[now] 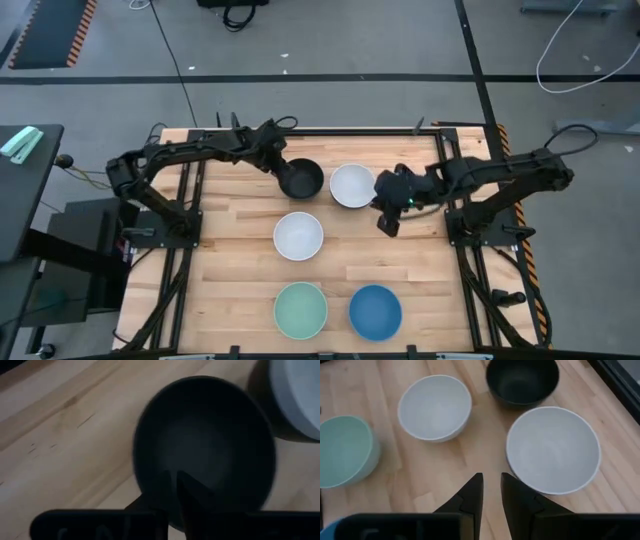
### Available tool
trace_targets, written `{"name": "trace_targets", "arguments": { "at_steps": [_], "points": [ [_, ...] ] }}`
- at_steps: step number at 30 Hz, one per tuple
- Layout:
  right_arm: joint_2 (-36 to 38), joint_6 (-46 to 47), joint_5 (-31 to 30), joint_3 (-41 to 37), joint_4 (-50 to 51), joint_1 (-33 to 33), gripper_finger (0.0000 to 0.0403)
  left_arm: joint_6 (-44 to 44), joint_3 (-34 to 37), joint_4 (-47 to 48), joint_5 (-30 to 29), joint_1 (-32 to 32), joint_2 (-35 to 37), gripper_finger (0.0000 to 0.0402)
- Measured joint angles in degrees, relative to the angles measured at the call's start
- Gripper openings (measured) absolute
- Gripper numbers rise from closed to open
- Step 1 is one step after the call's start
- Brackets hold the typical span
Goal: Nest bowls inside each other
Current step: Stack the black bowl on the top white bowl
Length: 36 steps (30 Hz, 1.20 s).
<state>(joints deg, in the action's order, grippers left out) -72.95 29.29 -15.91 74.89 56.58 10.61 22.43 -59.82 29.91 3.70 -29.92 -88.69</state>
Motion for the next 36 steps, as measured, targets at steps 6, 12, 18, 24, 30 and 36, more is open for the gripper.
{"name": "trace_targets", "arguments": {
  "at_steps": [6,12,18,24,30,36],
  "points": [
    [-0.49,2.06,-2.29,0.0,0.07,5.18,0.0073,1.31,-0.99,-0.03,1.14,-1.2,-3.65,0.007],
    [-1.18,2.69,-2.57,0.0,0.04,6.47,0.0071,2.84,-2.46,0.39,1.36,-1.15,-6.48,0.009],
    [-1.6,2.7,-2.75,-0.02,0.04,6.47,0.0071,2.89,-5.61,2.28,1.36,-1.15,-8.55,0.0099],
    [-1.6,2.72,-2.75,-0.02,0.04,6.47,0.0071,2.63,-11.26,5.93,0.56,-0.98,-8.58,0.0099],
    [-1.6,3.18,-2.9,-0.05,-0.01,8.21,0.0071,2.7,-12.29,12.64,-1.71,-1.68,-8.58,0.0102],
    [-1.6,-2.46,-8.83,-0.07,-7.01,17.78,0.007,2.45,-12.28,14.59,-4.58,-2.18,-8.58,0.0101]
  ]
}}
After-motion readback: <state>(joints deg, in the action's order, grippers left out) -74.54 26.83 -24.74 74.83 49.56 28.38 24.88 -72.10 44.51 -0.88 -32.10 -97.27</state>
